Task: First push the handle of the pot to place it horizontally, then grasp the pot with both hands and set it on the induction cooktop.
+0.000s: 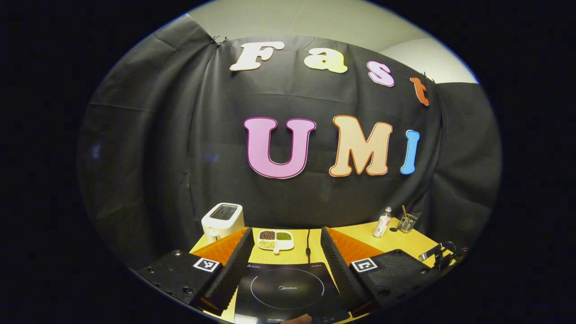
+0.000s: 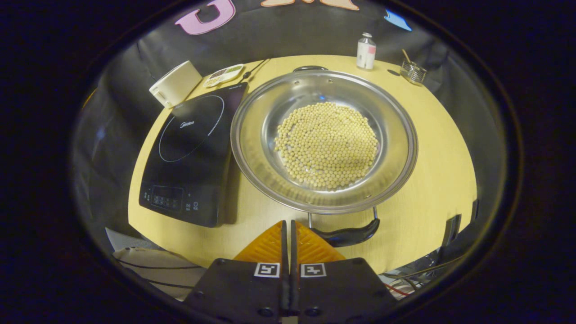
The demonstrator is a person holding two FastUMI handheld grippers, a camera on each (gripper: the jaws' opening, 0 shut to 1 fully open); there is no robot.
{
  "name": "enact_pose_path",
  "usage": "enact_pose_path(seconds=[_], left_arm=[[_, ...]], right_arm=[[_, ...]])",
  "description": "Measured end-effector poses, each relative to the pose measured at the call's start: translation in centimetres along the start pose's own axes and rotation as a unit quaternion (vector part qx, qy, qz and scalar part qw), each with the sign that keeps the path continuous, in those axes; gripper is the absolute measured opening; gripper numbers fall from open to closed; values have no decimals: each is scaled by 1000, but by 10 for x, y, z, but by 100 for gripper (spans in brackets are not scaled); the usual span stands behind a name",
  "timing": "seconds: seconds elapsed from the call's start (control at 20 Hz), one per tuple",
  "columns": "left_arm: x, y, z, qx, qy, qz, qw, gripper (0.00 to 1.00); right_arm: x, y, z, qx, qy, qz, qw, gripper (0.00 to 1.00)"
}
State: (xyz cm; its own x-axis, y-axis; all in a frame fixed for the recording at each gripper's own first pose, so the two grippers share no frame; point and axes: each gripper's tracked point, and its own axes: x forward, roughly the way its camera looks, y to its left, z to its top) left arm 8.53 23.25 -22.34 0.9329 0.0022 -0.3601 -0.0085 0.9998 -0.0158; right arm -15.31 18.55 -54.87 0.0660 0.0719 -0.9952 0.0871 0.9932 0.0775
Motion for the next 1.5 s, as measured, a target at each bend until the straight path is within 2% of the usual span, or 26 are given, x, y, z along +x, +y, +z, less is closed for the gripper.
enact_pose_path(seconds=[0.15, 0.2, 0.25, 0.4, 0.45, 0.6, 0.65, 0.7, 1.15, 1.2, 1.25, 1.3, 1.35, 1.4, 1.45, 1.5], left_arm=[[0, -5, -4, 3, 7, 2, 1000, 91], [-1, -7, -3, 3, 7, 3, 1000, 86], [0, -11, -3, 5, 7, 2, 1000, 90], [-1, -22, -5, 16, 10, 3, 1000, 90], [-1, -25, -2, 18, 9, 7, 1000, 91], [-4, -40, 1, 22, 8, 13, 1000, 91], [-6, -46, 1, 28, 8, 14, 999, 90], [-7, -50, 3, 34, 7, 18, 999, 91], [-22, -98, 9, 45, 7, 81, 996, 91], [-23, -103, 13, 46, 6, 88, 995, 87], [-26, -109, 16, 48, 3, 94, 994, 91], [-29, -116, 15, 50, 1, 100, 994, 87], [-33, -121, 17, 53, 0, 105, 993, 87], [-35, -126, 16, 56, 2, 109, 992, 91], [-38, -132, 15, 59, 7, 111, 992, 91], [-41, -139, 13, 62, 12, 111, 992, 91]], right_arm=[[1, -4, -3, 8, 4, 8, 1000, 0], [1, -6, -3, 9, 3, 8, 1000, 0], [2, -8, -4, 12, 1, 10, 1000, 3], [0, -18, -4, 21, -1, 19, 1000, 0], [-1, -21, -4, 22, 0, 24, 999, 3], [-2, -35, 1, 25, -5, 35, 999, 3], [0, -40, 2, 26, -6, 38, 999, 0], [0, -45, 3, 24, -6, 40, 999, 3], [2, -102, 16, -7, -6, 79, 997, 0], [2, -110, 19, -13, -7, 83, 996, 0], [3, -115, 22, -19, -8, 87, 996, 0], [4, -121, 26, -25, -10, 92, 995, 0], [5, -125, 30, -31, -12, 96, 995, 0], [7, -131, 35, -38, -14, 96, 995, 3], [9, -137, 38, -45, -18, 95, 994, 0], [12, -142, 42, -54, -21, 94, 994, 3]])
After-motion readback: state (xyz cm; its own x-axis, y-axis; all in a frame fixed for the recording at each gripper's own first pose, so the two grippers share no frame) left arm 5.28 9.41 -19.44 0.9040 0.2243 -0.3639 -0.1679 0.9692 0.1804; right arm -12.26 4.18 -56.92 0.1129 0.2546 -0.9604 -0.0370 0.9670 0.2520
